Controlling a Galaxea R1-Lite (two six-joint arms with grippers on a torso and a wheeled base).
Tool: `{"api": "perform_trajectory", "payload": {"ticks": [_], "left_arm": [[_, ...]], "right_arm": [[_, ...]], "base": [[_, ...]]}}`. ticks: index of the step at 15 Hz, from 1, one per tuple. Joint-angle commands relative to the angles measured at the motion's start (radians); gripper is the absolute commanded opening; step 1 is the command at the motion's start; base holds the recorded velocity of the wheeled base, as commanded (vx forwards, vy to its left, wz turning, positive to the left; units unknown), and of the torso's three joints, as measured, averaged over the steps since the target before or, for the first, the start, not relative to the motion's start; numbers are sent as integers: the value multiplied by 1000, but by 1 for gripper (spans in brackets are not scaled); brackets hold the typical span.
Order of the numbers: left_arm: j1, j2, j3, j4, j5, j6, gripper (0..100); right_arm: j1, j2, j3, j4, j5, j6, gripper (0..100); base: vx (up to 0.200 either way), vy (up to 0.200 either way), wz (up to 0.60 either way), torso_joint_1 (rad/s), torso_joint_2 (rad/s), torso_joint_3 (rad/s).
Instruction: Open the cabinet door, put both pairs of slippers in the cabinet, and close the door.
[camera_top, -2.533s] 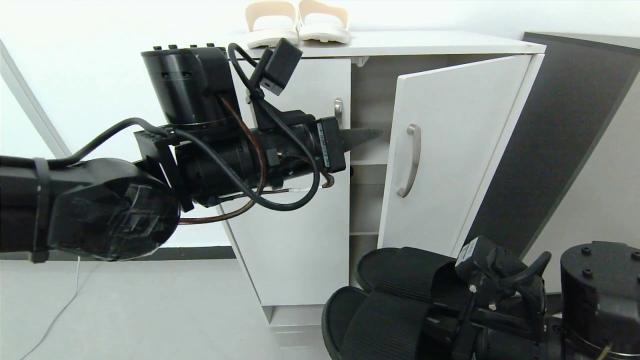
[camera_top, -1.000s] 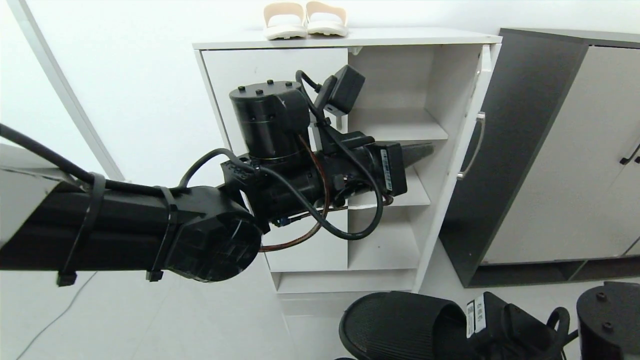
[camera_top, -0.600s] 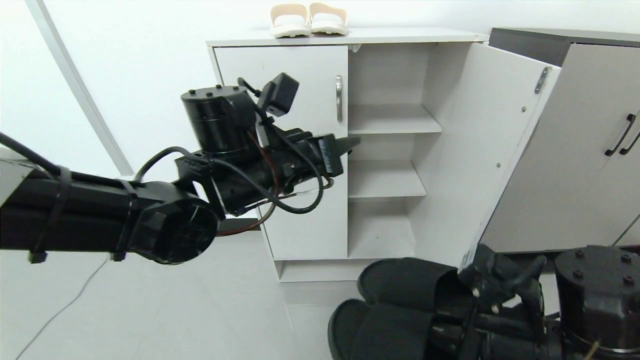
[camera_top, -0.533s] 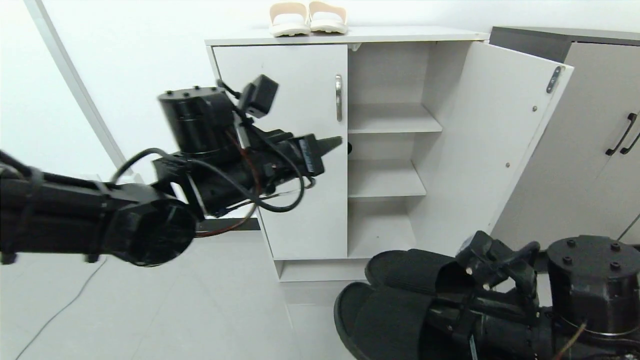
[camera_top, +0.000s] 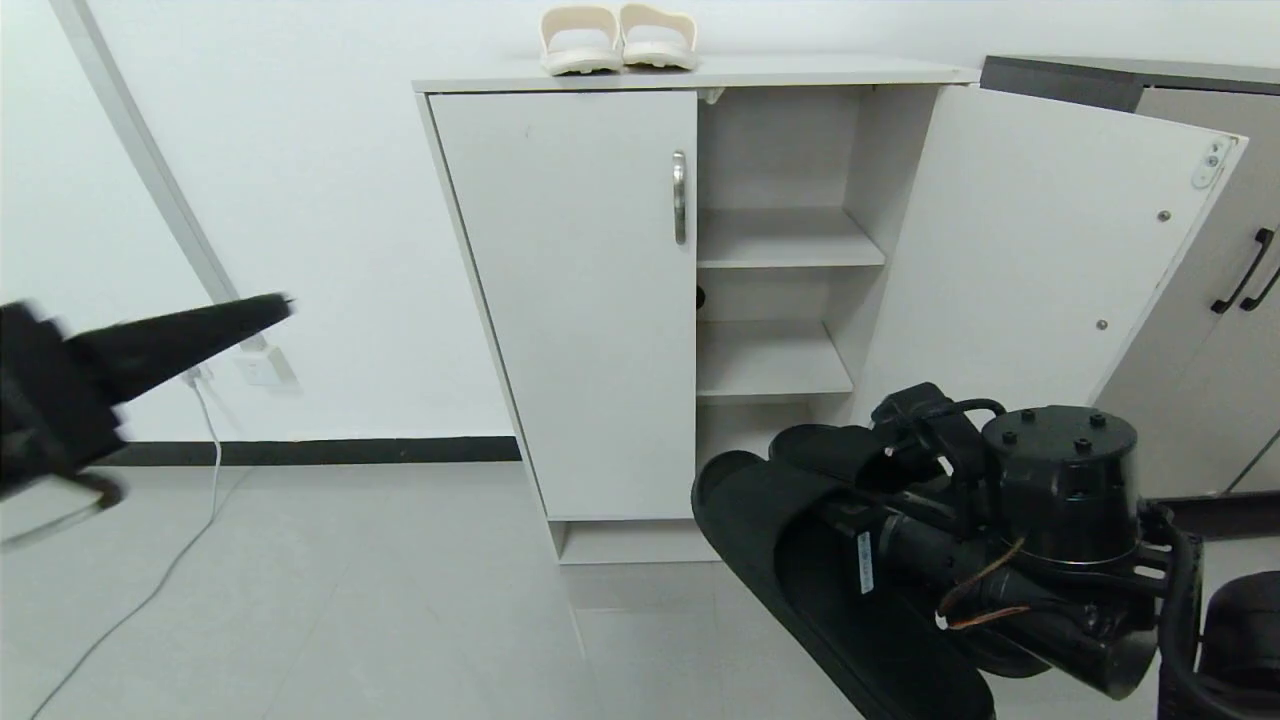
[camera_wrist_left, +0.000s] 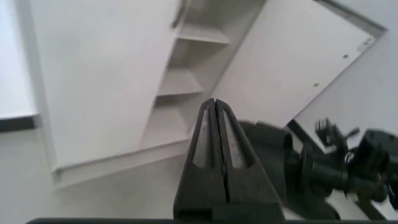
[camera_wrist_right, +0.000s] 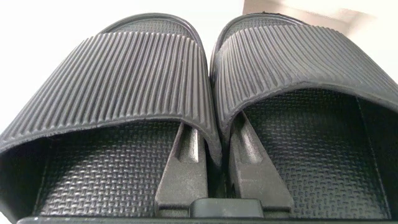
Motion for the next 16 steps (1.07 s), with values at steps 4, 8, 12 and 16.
{"api": "perform_trajectory", "payload": {"ticks": [4,8,12,16], "left_arm": [[108,-710,390,376,449,127,0],[288,-791,549,376,552,137,0],[309,-958,670,353,418,230,0],[309,-958,729,289,110,303,0]], "right_arm": [[7,38,-8,-16,-19,-3,0],[19,50,-4,-16,-44,-3,0],[28,51,-1,-16,-44,-3,0],[50,59,4,-18,-45,-3,0]], "base": [[0,0,0,0,0,0],[0,0,0,0,0,0],[0,0,0,0,0,0],[0,0,0,0,0,0]]}}
